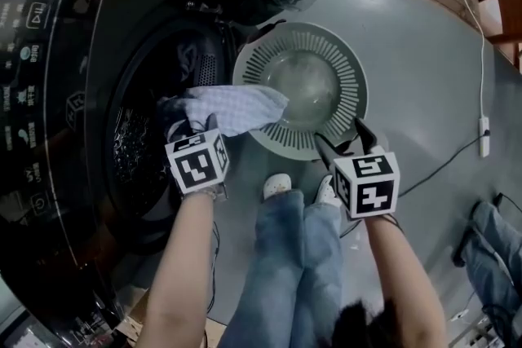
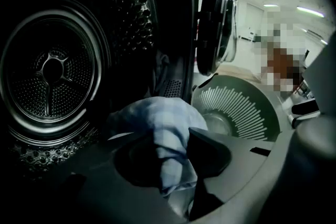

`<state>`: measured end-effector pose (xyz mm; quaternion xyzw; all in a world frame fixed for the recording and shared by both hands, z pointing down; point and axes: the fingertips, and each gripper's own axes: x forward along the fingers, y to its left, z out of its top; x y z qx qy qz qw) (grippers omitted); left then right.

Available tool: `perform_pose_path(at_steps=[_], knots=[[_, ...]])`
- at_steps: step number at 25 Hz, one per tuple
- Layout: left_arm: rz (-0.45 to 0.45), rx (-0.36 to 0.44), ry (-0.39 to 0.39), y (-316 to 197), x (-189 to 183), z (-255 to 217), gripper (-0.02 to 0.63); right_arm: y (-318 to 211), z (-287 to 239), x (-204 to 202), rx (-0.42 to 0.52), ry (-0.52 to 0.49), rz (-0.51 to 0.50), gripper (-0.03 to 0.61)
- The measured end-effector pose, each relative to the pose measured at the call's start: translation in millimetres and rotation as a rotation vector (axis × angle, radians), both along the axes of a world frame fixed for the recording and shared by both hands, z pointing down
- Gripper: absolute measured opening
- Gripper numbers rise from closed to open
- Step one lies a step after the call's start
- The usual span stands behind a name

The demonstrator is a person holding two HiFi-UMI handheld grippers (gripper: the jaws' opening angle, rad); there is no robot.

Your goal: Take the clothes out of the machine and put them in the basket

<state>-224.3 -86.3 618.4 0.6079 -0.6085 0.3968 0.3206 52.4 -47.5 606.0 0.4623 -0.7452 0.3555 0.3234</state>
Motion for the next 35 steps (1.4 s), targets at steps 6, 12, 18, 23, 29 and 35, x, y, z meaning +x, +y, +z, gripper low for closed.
perform_pose_path(at_steps=[6,12,18,23,29,35], knots=[[0.089,0.065,0.141,-6,75,-29,0.13,-3,-17,13,0.022,-0.005,0.032,0.354],[0.151,0.132,0.329,-16,150,-58,0.129,-13,-33,44,0.05,0.008,0.09,0.341],[0.232,0.178,0.416,-27,201,-80,0.129,-18,-43,78,0.065,0.018,0.149,0.322],[0.284,0.21,0.502,-31,240,-96,0.13,-13,-46,92,0.071,0.027,0.159,0.314],[0.278,0.178,0.466,-33,242,-89,0.143,-4,-42,94,0.055,0.027,0.16,0.313],[0.248,0.085,0.41,-29,215,-65,0.254,-5,-36,86,0.045,0.022,0.155,0.311]])
